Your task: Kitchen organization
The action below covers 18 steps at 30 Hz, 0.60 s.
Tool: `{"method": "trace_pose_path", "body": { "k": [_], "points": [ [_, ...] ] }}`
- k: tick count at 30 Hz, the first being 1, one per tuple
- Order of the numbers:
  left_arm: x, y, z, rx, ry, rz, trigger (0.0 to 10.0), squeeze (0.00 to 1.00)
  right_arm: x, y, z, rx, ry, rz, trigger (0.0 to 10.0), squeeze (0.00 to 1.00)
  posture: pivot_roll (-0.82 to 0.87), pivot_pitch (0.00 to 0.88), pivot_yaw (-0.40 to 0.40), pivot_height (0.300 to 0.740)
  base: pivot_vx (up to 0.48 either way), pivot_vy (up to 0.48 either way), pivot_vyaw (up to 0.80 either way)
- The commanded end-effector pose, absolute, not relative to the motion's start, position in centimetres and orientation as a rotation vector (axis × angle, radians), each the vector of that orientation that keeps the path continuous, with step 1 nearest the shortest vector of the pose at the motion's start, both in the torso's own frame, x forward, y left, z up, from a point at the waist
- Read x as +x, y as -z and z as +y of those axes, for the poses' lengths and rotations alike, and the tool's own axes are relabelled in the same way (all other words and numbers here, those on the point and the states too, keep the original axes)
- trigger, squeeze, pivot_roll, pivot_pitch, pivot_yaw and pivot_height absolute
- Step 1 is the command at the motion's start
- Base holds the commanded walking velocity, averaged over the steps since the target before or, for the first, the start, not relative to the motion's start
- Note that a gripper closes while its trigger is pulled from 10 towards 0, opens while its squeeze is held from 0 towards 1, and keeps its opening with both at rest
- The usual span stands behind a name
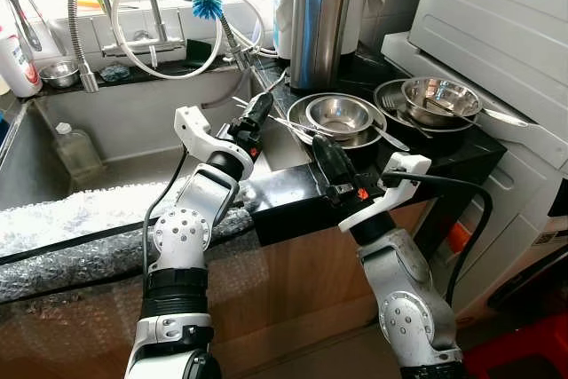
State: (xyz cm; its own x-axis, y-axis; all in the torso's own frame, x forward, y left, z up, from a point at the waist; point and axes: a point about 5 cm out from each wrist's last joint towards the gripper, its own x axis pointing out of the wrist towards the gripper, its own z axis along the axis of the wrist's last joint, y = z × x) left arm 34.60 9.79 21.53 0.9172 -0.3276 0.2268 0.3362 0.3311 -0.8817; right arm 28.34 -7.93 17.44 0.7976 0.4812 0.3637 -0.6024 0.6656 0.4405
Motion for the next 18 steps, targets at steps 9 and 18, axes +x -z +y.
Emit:
{"method": "trace_pose_path", "body": {
  "k": [9, 18],
  "points": [
    [34.32, -21.66, 9.12, -1.134, 0.464, 0.007, 10.0, 0.00, 27.85, -17.77, -6.72, 0.592, -0.684, -0.224, 10.0, 0.00, -0.11, 0.000, 0.020, 0.740, 0.000, 0.000, 0.00],
    [34.35, -21.50, 9.31, -1.141, 0.452, 0.008, 0.0, 0.00, 28.01, -17.43, -6.94, 0.577, -0.657, -0.214, 10.0, 0.00, -0.11, 0.000, 0.019, 0.740, 0.000, 0.000, 0.00]
  ]
}}
